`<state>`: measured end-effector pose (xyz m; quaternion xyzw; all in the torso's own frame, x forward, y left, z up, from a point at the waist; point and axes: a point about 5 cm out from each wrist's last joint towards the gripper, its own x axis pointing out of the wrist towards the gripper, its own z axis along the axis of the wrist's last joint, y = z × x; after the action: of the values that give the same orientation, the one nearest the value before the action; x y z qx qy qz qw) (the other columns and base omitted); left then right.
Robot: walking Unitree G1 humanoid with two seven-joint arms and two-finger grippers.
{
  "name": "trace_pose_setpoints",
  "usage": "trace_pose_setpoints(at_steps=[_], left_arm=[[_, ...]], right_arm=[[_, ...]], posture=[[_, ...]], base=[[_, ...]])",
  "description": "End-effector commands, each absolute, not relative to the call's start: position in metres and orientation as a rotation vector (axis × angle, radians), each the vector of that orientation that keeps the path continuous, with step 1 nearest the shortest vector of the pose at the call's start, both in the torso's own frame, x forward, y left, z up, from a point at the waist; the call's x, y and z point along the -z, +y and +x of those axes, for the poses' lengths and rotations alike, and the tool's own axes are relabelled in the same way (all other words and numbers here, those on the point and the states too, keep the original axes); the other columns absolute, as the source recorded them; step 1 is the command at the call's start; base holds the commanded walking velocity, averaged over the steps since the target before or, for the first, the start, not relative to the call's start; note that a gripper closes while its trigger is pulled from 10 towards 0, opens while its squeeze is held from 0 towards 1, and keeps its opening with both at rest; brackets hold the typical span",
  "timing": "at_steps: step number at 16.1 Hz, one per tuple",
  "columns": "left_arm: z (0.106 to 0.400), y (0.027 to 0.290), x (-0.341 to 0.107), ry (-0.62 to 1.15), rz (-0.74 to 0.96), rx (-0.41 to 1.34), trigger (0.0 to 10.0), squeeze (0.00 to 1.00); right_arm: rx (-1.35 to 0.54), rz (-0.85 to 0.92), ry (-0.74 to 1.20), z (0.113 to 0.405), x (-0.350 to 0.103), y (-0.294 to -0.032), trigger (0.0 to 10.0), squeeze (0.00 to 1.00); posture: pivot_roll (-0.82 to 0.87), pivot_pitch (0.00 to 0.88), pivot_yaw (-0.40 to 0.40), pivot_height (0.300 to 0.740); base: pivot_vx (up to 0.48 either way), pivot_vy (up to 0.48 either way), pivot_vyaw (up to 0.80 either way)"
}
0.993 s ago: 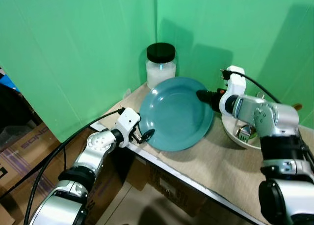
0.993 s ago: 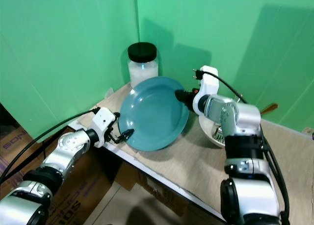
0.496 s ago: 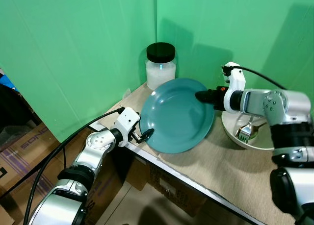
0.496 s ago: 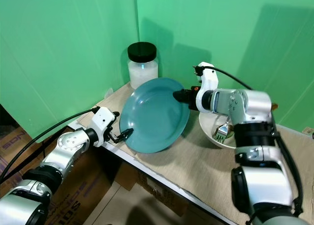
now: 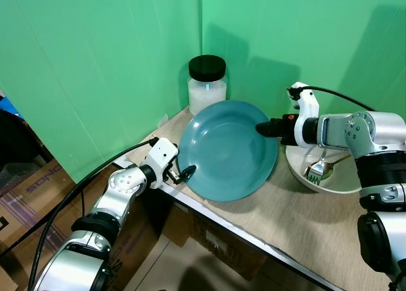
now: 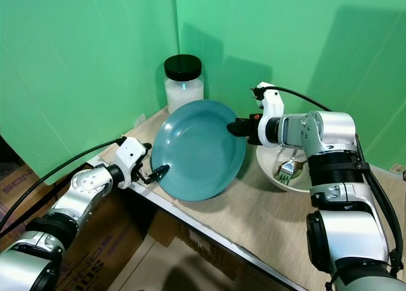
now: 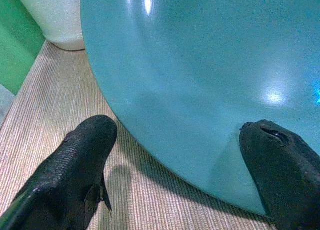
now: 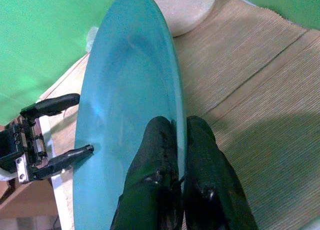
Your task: Setting the table
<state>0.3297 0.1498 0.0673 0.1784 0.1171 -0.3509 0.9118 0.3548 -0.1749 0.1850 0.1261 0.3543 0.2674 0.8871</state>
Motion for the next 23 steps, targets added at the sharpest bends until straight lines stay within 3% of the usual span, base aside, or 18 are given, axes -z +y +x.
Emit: trace_pose_setpoints(at_steps=[1, 4, 9, 12, 14, 19, 21, 23], left_arm=[[0.321, 0.160, -0.048, 0.357, 0.412, 0.712, 10.0, 0.00], [0.325, 0.161, -0.054, 0.323, 0.405, 0.688, 10.0, 0.00], [0.335, 0.165, -0.111, 0.014, 0.205, 0.668, 10.0, 0.00], [0.323, 0.165, -0.157, -0.172, 0.119, 0.626, 10.0, 0.00], [0.314, 0.163, -0.165, -0.197, 0.129, 0.618, 10.0, 0.00], [0.285, 0.155, -0.183, -0.201, 0.181, 0.585, 10.0, 0.00], [0.273, 0.157, -0.189, -0.214, 0.189, 0.511, 10.0, 0.00], [0.262, 0.161, -0.189, -0.194, 0.213, 0.428, 10.0, 0.00]], right_arm=[[-0.607, 0.261, 0.765, 0.354, -0.184, -0.166, 0.0, 0.00], [-0.606, 0.299, 0.759, 0.356, -0.183, -0.167, 0.0, 0.00], [-0.620, 0.436, 0.707, 0.355, -0.194, -0.178, 0.0, 0.00], [-0.640, 0.543, 0.642, 0.347, -0.204, -0.188, 0.0, 0.00], [-0.643, 0.569, 0.602, 0.341, -0.208, -0.193, 0.0, 0.00], [-0.596, 0.484, 0.293, 0.310, -0.236, -0.212, 0.0, 0.00], [-0.532, 0.473, 0.058, 0.290, -0.252, -0.220, 0.0, 0.00], [-0.403, 0.391, -0.096, 0.267, -0.258, -0.209, 0.0, 0.00]], posture=[[-0.11, 0.000, 0.032, 0.740], [-0.11, 0.000, 0.030, 0.740], [-0.11, 0.000, 0.033, 0.740], [-0.10, 0.000, 0.033, 0.740], [-0.09, 0.000, 0.036, 0.740], [-0.08, 0.000, 0.064, 0.740], [-0.09, 0.000, 0.087, 0.740], [-0.09, 0.000, 0.105, 0.740]], base=[[0.000, 0.000, 0.00], [0.000, 0.000, 0.00], [0.000, 0.000, 0.00], [0.000, 0.000, 0.00], [0.000, 0.000, 0.00], [0.000, 0.000, 0.00], [0.000, 0.000, 0.00], [0.000, 0.000, 0.00]])
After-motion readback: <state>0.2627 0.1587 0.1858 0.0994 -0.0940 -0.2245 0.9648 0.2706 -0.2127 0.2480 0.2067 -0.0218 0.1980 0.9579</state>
